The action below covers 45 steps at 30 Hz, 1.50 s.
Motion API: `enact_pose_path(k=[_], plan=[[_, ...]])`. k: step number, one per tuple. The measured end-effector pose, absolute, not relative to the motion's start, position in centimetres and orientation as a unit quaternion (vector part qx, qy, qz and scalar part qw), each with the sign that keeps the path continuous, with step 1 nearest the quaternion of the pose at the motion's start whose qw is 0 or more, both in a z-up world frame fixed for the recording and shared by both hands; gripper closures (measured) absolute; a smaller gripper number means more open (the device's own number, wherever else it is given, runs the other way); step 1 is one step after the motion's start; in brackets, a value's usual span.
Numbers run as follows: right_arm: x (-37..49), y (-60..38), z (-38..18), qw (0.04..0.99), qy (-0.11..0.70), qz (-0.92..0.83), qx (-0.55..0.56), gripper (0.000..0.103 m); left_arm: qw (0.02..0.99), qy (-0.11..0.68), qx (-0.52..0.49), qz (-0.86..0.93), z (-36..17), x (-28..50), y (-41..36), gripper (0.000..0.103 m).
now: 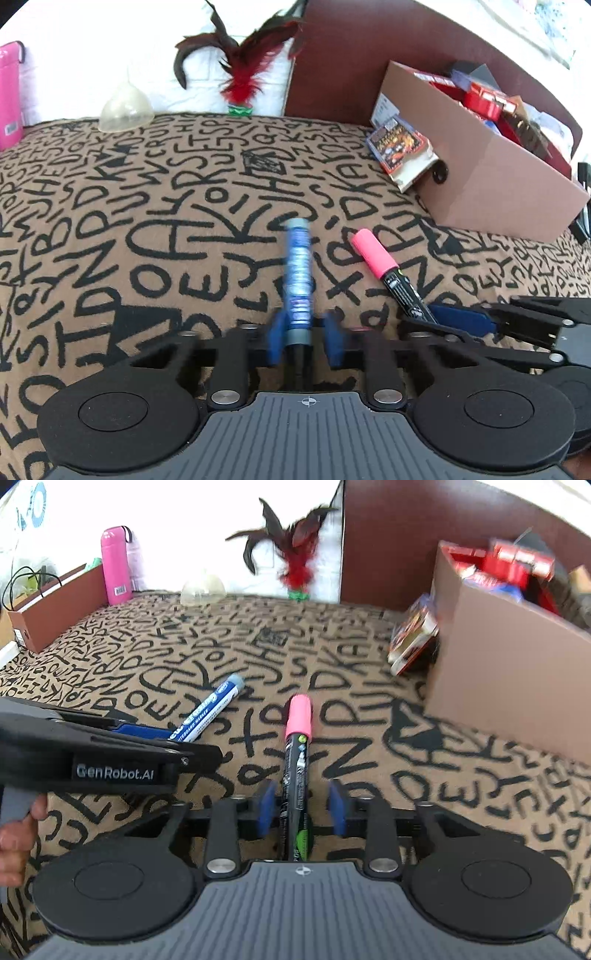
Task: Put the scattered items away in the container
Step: 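Grasp the pink marker with the right gripper while the left holds the blue marker, then carry both markers over the cardboard box with both grippers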
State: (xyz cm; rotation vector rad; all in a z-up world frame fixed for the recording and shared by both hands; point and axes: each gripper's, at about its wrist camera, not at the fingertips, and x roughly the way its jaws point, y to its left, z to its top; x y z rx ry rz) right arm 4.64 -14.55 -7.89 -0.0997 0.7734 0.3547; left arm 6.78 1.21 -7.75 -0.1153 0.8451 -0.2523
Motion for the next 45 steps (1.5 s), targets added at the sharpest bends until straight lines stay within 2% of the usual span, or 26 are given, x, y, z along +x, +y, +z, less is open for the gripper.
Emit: enact_pose_path(k=[7, 9, 10, 11, 23, 33, 45], plan=[[5.5, -14.1, -8.0, 0.907, 0.378, 0.178, -0.051, 0.076, 0.907, 0.400, -0.061, -0.117, -8.1, 7.2, 0.8, 0.067], [5.5, -14.1, -8.1, 0.908, 0.377, 0.178, -0.047, 0.077, 0.906, 0.405, -0.052, -0.116, -8.0, 7.0, 0.6, 0.085], [5.3, -14.2, -8.1, 0.908, 0.376, 0.178, -0.045, 0.080, 0.904, 0.407, -0.050, -0.118, -7.9, 6.9, 0.5, 0.090], [5.1, -14.3, -8.1, 0.908, 0.376, 0.179, -0.041, 0.085, 0.903, 0.409, -0.051, -0.122, -7.9, 6.6, 0.5, 0.090], [1.3, -17.3, -6.2, 0.910, 0.364, 0.193, 0.034, 0.085, 0.895, 0.410, -0.095, -0.149, -6.0, 3.5, -0.7, 0.091], [-0.8, -20.7, -1.6, 0.938, 0.294, 0.178, 0.053, 0.085, 0.913, 0.352, -0.094, -0.186, -0.4, 3.2, -4.4, 0.091], [2.6, -26.4, 4.5, 0.968, 0.204, 0.136, 0.059, 0.085, 0.923, 0.287, -0.069, -0.247, 7.6, 9.0, -13.4, 0.091]])
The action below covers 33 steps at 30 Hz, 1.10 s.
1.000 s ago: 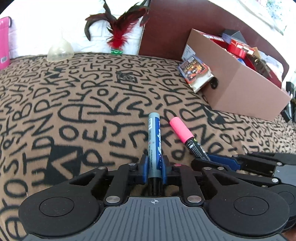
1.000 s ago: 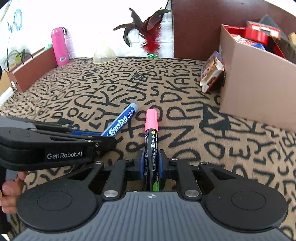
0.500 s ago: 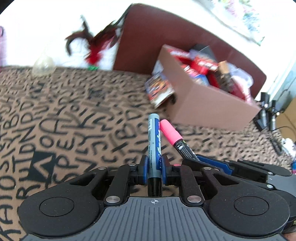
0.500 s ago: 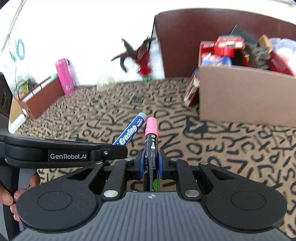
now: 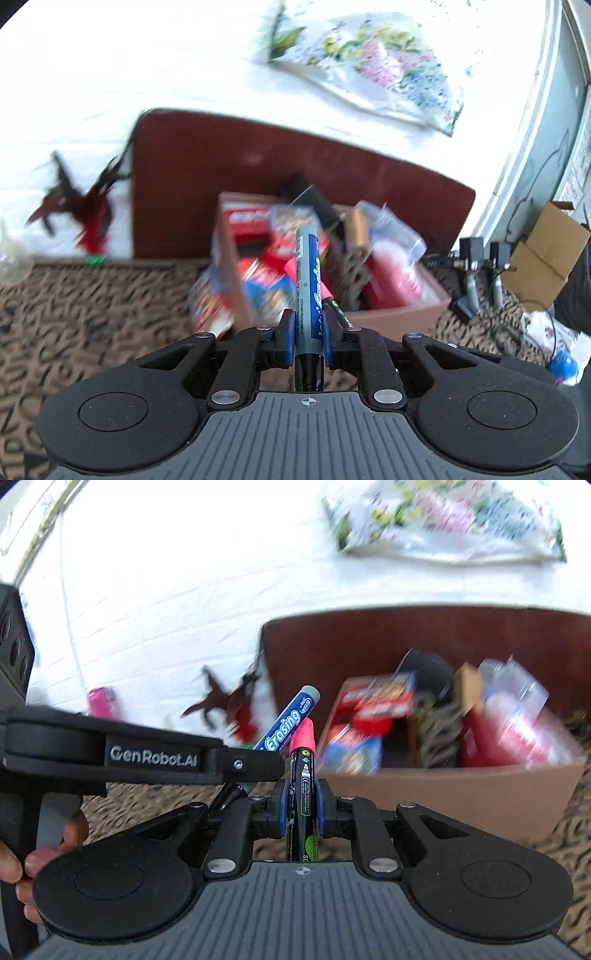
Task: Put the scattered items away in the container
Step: 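Carry both markers over the cardboard box with both grippers, then open both grippers to drop the markers into the box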
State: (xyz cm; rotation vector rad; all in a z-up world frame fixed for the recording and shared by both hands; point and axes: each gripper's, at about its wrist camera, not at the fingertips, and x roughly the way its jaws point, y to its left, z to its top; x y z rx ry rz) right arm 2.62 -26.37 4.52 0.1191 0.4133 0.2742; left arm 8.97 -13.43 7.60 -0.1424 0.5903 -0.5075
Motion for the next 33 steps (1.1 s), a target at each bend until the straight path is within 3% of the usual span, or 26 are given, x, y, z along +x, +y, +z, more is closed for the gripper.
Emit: enact_pose_path(k=[9, 21, 23, 25, 26, 29, 33], plan=[[8.1, -32.5, 7.2, 0.982, 0.169, 0.055, 0.063, 0.085, 0.916, 0.288, -0.063, -0.271, 9.6, 16.3, -20.1, 0.091], [16.6, -38.1, 5.1, 0.978, 0.184, -0.010, 0.093, 0.085, 0.902, 0.321, -0.075, -0.280, 7.2, 24.8, -25.7, 0.090], [17.4, -38.2, 4.9, 0.979, 0.185, -0.008, 0.087, 0.083, 0.904, 0.319, -0.067, -0.278, 6.6, 25.1, -26.1, 0.058], [17.9, -38.0, 4.7, 0.979, 0.189, -0.004, 0.075, 0.073, 0.908, 0.314, -0.069, -0.269, 6.1, 25.1, -25.9, 0.030], [17.8, -37.9, 4.6, 0.980, 0.187, -0.006, 0.069, 0.062, 0.910, 0.307, -0.074, -0.269, 6.0, 24.9, -25.5, 0.026], [16.6, -37.8, 4.6, 0.985, 0.164, -0.017, 0.054, 0.060, 0.908, 0.300, -0.088, -0.279, 6.0, 24.7, -24.6, 0.025], [15.1, -38.1, 4.8, 0.986, 0.151, -0.011, 0.064, 0.047, 0.910, 0.295, -0.091, -0.275, 6.5, 24.0, -24.2, 0.019]])
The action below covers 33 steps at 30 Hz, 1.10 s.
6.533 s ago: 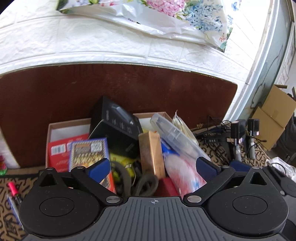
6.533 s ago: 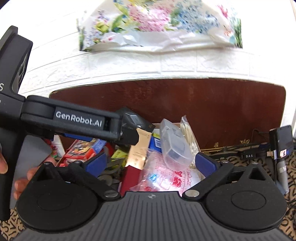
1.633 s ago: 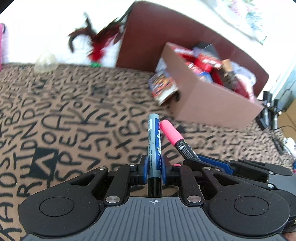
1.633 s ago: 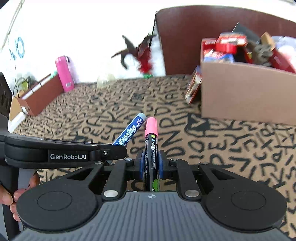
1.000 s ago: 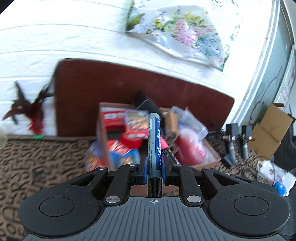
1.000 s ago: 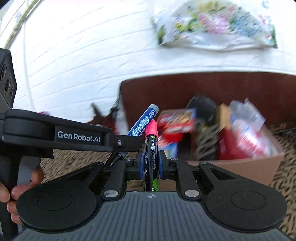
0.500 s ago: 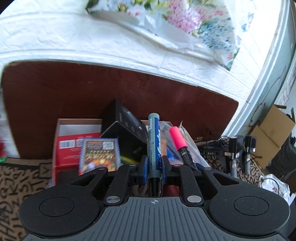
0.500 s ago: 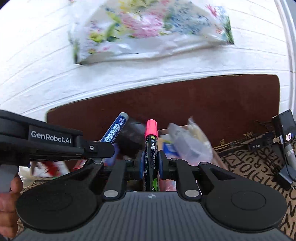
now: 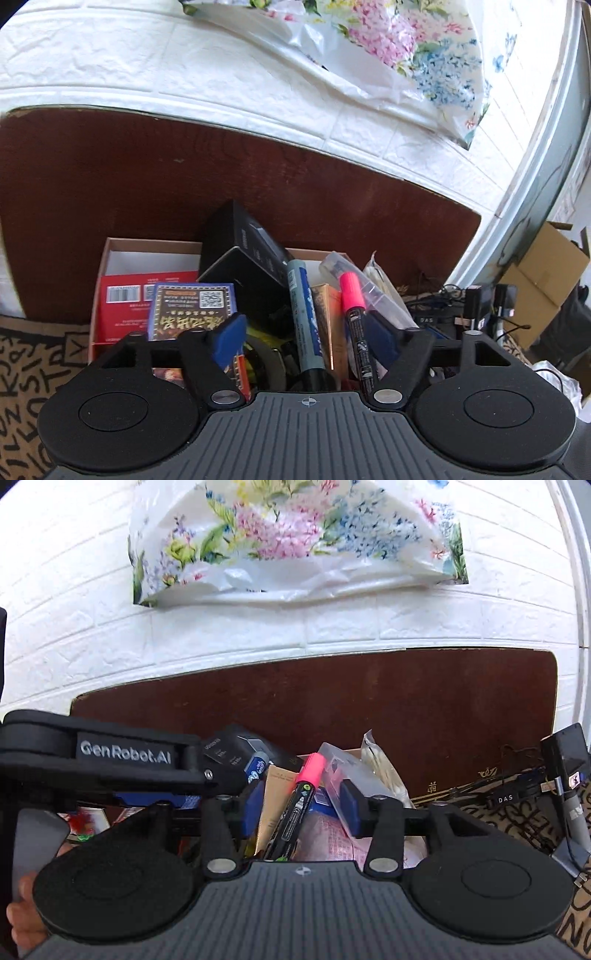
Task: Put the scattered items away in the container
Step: 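Open both grippers to drop the markers into the box, then move both grippers toward the small card box beside the cardboard box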
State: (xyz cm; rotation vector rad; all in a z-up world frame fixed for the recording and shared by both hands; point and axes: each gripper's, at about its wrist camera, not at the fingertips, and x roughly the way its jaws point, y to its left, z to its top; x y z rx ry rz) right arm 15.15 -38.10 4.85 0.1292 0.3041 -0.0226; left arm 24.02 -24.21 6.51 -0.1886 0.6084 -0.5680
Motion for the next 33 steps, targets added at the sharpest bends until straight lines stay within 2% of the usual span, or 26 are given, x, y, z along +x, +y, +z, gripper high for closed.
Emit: enact_pose_path(k=[4, 7, 9, 14, 23, 29, 33], plan=[[14.6, -37.6, 5.2, 0.986, 0.155, -0.011, 0.055, 0.042, 0.917, 0.285, -0.077, -0.267, 7.1, 22.9, -23.9, 0.018], [13.8, -37.4, 5.8, 0.987, 0.150, -0.012, 0.053, 0.030, 0.923, 0.277, -0.075, -0.255, 7.7, 21.7, -23.0, 0.008], [13.0, -37.3, 6.3, 0.988, 0.146, -0.010, 0.052, 0.021, 0.926, 0.273, -0.074, -0.251, 8.1, 20.6, -22.1, 0.006], [10.7, -36.0, 7.2, 0.990, 0.135, 0.004, 0.042, 0.012, 0.929, 0.267, -0.068, -0.246, 8.7, 17.4, -19.3, 0.002], [5.8, -30.9, 5.7, 0.988, 0.144, 0.058, 0.020, 0.007, 0.936, 0.273, -0.079, -0.209, 5.2, 11.6, -12.1, 0.000], [4.0, -27.5, 2.4, 0.976, 0.195, 0.091, 0.031, 0.007, 0.928, 0.311, -0.114, -0.170, 1.1, 10.9, -7.4, 0.000], [3.6, -24.5, 0.1, 0.964, 0.231, 0.129, 0.015, 0.011, 0.923, 0.321, -0.139, -0.160, -0.7, 11.4, -5.1, 0.001]])
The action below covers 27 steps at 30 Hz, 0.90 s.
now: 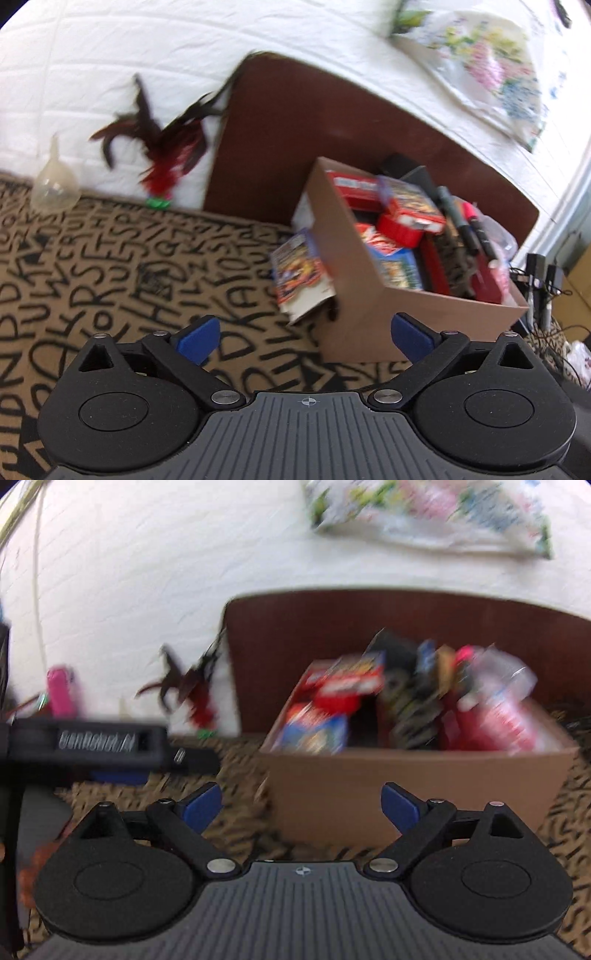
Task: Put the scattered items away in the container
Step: 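Move both grippers toward the small card box beside the cardboard box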
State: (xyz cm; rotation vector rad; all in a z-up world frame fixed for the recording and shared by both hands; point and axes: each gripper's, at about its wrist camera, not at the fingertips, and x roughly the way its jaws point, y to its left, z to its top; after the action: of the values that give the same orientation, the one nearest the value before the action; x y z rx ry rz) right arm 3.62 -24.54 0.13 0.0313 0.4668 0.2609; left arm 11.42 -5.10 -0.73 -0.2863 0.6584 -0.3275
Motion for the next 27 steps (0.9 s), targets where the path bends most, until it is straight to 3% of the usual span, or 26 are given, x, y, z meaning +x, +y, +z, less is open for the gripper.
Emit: enact_pose_path(k=[9, 15, 27], plan=[[5.4, -19.0, -3.1, 0.947, 0.279, 0.160, -0.002, 0.033, 0.911, 0.336, -0.172, -0.167, -2.9, 13.7, -1.8, 0.006], [8.0, -16.5, -4.9, 0.946, 0.293, 0.139, -0.013, 0.041, 0.912, 0.329, -0.181, -0.162, -3.9, 14.3, 0.6, 0.006], [11.8, -13.6, -6.7, 0.957, 0.279, 0.043, -0.059, 0.042, 0.903, 0.338, -0.185, -0.192, -6.0, 19.6, 1.1, 0.019]])
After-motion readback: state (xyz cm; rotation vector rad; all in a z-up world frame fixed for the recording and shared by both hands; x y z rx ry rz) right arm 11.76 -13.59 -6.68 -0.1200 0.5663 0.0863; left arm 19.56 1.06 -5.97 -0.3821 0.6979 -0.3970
